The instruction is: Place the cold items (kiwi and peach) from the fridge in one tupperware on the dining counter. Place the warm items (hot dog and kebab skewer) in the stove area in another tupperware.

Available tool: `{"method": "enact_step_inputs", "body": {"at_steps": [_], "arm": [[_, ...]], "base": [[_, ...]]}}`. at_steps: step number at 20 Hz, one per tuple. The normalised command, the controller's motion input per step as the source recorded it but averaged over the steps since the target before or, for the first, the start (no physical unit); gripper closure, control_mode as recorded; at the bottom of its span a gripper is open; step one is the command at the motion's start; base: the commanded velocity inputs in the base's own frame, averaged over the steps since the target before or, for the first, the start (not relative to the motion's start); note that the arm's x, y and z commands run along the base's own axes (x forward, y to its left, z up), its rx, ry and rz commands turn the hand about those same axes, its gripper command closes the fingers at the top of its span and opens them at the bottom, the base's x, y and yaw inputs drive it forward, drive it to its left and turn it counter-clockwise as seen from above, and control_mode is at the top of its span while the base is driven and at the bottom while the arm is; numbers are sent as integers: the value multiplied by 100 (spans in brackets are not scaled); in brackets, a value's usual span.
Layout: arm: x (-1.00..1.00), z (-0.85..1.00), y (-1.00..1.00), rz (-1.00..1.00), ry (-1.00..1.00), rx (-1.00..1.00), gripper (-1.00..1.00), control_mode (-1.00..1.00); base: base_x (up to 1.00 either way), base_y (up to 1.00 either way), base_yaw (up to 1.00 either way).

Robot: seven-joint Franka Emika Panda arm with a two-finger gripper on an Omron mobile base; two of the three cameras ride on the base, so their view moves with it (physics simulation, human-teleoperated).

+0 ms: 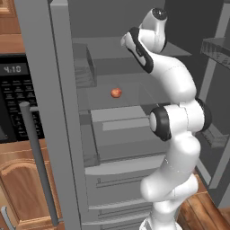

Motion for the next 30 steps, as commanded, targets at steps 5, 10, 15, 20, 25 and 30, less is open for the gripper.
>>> {"method": "enact_step_inputs", "body": {"at_steps": [5,10,15,20,25,30], "arm": [[-1,-2,1,-4,-27,0,100,-100],[-9,3,0,-12,-28,0,100,-100],[-60,18,0,-16,-20,-1,100,-100],[-100,34,-4,-4,-12,0,100,-100],[-100,26,2,0,-7,0,100,-100],[-100,22,0,0,-1,5,100,-100]], "base": [[0,0,0],[0,0,0],[0,0,0],[0,0,0],[0,0,0],[0,0,0]]}}
